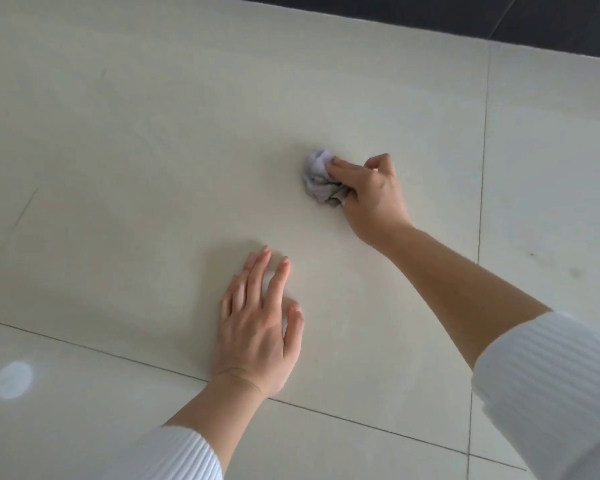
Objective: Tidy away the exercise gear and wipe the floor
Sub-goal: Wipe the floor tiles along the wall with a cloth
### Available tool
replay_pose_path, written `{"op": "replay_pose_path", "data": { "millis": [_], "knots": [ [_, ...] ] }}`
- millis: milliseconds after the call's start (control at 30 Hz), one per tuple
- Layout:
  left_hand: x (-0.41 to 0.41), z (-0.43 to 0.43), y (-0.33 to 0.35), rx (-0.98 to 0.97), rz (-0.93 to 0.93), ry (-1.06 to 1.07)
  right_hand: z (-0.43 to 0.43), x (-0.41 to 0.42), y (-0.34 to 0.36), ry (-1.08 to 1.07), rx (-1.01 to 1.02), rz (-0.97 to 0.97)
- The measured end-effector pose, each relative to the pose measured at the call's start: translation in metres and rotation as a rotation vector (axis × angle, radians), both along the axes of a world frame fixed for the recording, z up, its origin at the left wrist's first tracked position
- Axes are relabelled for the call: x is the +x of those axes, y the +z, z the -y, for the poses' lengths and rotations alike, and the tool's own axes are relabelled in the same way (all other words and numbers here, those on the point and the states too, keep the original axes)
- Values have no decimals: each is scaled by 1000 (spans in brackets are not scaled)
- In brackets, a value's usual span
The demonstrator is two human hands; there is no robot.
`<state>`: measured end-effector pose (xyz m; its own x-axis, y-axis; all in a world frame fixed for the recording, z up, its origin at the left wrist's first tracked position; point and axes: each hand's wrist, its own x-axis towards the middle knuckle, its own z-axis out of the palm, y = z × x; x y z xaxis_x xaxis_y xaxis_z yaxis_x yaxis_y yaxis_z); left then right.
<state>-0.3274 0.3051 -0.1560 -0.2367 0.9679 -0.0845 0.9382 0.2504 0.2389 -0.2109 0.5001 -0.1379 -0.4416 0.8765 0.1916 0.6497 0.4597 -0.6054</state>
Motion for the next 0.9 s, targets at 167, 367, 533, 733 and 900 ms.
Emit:
{"op": "replay_pose_path", "data": {
  "millis": [167,367,533,733,900],
  "knots": [
    [0,1,-2,10,7,4,67,21,-7,296,27,41],
    [-1,1,-4,75,77,-14,43,94,-2,-365,-41,89],
    [-18,1,3,87,365,-109,67,33,-2,-482,-87,193],
    [-73,37,20,67,575,-120,155,-13,-9,-13,10,106],
    [-109,77,7,129,385,-196,250,-15,-6,479,21,163]
  ]
}}
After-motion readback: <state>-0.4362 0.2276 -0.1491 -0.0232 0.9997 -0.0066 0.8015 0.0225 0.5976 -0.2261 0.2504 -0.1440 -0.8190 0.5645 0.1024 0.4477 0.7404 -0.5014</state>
